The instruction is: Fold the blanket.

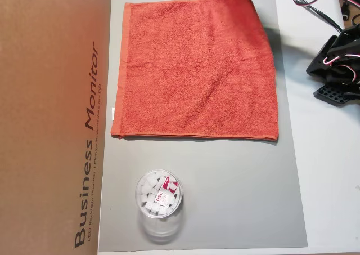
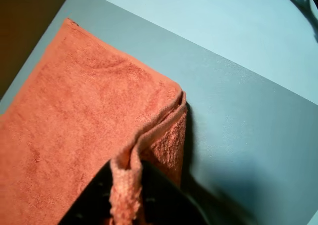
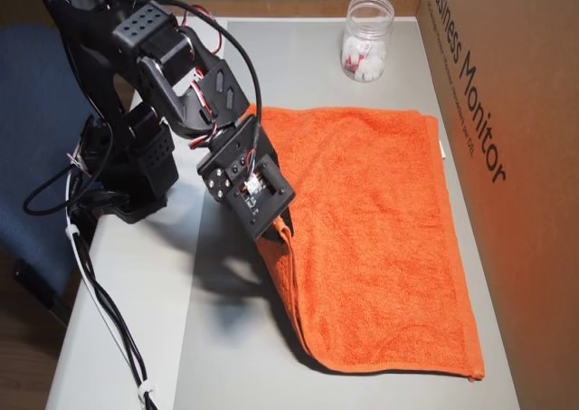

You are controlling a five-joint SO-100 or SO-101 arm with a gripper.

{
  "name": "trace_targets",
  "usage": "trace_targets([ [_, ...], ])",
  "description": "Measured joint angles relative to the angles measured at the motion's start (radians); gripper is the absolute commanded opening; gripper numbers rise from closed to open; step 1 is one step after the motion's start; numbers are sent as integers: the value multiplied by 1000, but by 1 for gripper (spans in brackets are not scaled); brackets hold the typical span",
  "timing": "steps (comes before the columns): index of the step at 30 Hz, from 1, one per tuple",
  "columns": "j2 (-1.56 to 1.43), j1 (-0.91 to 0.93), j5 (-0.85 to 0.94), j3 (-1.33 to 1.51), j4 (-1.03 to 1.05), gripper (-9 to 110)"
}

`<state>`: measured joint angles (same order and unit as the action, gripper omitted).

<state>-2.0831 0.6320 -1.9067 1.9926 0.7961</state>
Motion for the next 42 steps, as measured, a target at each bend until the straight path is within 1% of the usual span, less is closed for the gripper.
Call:
trace_targets([
  [4, 0, -60, -2, -32, 0, 0],
  [13, 8, -133, -5, -86, 0, 0],
  [22, 198, -167, -5, -314, 0, 0],
  [31, 331, -278, -5, -509, 0, 0],
  [42, 477, -436, -5, -658, 0, 0],
])
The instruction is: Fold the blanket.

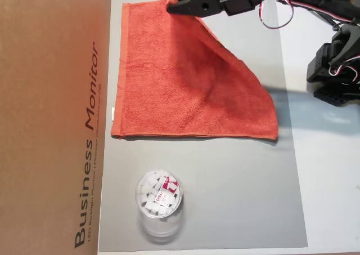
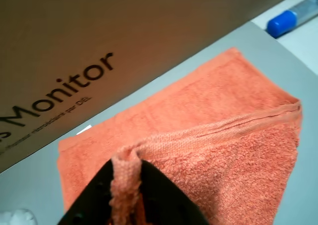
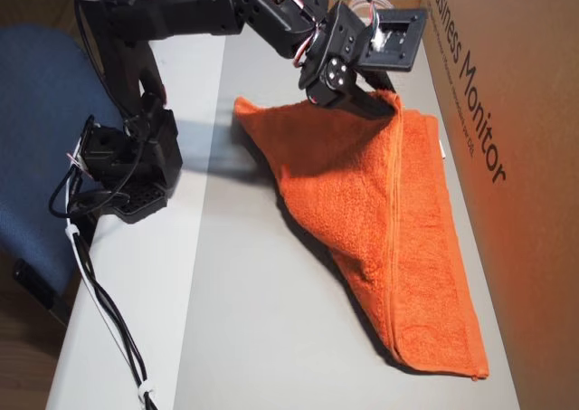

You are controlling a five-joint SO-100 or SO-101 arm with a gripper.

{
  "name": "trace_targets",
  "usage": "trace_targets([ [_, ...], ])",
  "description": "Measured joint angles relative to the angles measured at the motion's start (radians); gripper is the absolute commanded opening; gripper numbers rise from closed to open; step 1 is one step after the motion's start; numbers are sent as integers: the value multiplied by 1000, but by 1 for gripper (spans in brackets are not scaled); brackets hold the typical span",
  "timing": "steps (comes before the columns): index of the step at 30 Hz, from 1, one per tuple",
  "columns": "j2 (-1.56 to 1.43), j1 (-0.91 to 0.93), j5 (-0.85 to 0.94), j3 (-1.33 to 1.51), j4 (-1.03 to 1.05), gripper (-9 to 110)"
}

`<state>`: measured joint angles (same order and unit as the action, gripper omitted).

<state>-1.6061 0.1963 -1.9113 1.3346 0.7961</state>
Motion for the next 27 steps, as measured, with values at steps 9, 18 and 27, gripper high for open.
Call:
trace_targets([
  [9, 160, -83, 91, -163, 0, 0],
  [18, 299, -158, 202, -322, 0, 0],
  [27, 419, -238, 301, -440, 0, 0],
])
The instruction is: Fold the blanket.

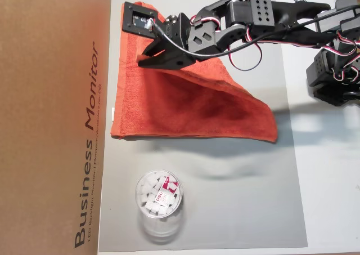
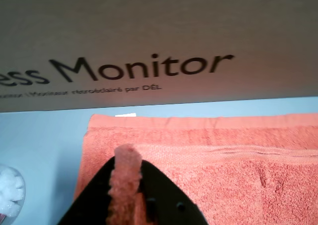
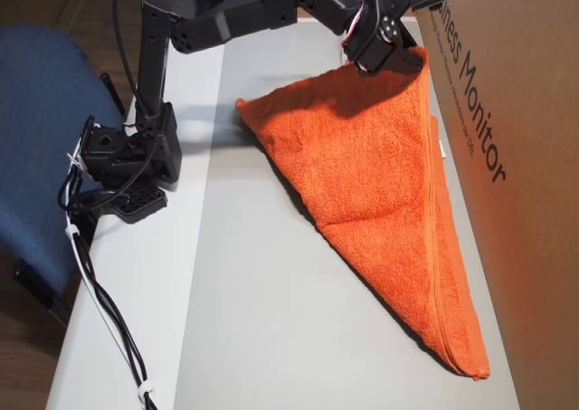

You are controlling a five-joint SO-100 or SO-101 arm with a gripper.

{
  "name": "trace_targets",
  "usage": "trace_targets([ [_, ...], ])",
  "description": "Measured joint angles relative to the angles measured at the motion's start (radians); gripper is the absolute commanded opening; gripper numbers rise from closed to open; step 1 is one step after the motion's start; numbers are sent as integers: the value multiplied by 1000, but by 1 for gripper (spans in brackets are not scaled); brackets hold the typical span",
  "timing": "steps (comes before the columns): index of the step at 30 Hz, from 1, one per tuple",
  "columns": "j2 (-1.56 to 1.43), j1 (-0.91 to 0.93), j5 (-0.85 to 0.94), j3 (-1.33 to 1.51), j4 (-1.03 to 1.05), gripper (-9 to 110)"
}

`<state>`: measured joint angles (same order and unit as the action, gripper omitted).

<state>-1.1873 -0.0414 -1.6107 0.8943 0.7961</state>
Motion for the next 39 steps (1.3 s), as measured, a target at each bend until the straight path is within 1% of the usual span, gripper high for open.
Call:
trace_targets([
  [4, 40, -34, 34, -34, -2, 0],
  [12, 169, -38, 123, -35, -201, 0],
  [23, 308, -75, 137, -35, -399, 0],
  [25, 333, -89, 164, -35, -433, 0],
  [31, 402, -132, 225, -35, -512, 0],
  [39, 472, -147, 227, -35, -540, 0],
])
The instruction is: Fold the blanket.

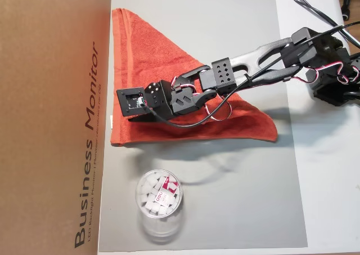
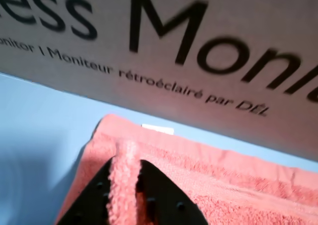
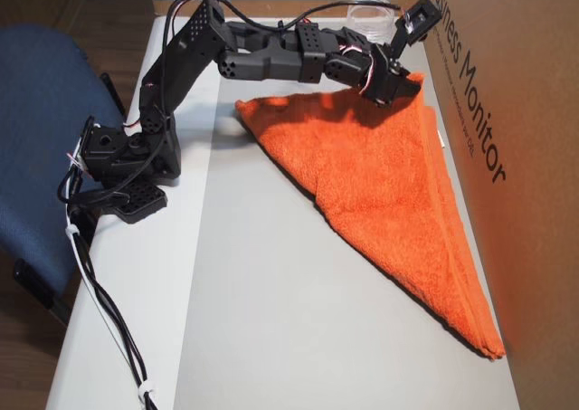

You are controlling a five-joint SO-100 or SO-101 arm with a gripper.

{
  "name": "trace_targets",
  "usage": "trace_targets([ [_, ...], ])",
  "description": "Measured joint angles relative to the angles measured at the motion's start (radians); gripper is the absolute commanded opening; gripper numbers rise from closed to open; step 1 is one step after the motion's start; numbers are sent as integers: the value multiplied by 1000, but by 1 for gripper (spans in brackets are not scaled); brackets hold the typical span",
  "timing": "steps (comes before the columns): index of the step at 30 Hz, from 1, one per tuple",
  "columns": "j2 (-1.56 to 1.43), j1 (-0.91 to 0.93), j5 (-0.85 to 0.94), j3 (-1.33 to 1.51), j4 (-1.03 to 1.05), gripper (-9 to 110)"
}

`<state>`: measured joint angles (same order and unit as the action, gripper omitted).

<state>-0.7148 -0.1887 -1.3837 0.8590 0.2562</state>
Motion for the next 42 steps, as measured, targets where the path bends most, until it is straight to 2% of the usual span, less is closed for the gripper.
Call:
trace_targets([
  [21, 222, -3, 0, -199, 0, 0],
  [38, 276, -8, -2, -215, 0, 0],
  [42, 276, -11, -2, -215, 0, 6],
])
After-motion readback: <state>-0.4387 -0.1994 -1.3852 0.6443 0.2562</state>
